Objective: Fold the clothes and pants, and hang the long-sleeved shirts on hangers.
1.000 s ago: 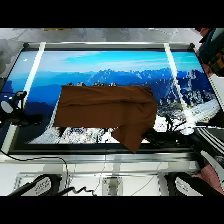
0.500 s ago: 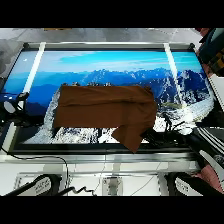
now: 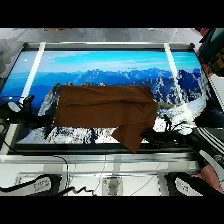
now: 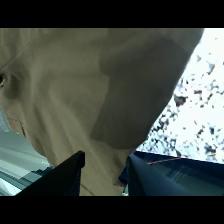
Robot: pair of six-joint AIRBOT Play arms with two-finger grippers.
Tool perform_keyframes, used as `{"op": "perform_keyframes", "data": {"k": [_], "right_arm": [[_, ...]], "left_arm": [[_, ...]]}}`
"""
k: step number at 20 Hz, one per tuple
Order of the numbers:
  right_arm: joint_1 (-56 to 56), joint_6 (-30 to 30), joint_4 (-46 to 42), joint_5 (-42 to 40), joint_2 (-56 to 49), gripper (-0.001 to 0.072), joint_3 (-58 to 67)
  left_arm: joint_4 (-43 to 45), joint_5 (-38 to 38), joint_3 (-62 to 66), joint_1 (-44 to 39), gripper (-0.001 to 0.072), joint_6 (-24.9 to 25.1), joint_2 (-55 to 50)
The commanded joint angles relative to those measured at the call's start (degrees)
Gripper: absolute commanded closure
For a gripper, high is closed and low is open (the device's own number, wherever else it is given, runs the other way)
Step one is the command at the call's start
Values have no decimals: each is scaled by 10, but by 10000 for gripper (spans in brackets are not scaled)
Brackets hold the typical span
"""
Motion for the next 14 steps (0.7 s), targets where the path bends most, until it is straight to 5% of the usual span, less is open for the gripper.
{"op": "perform_keyframes", "data": {"k": [1,12,13,14], "right_arm": [[1,-3,0,0,0,411,0],[1,-3,0,-1,0,411,0],[1,-3,0,-1,0,411,0],[1,-4,0,-1,0,412,0]], "left_arm": [[-39,0,0,0,296,5,-21],[-83,2,0,0,308,32,-69],[-83,5,0,0,339,32,-70],[-88,8,0,0,473,32,-71]]}}
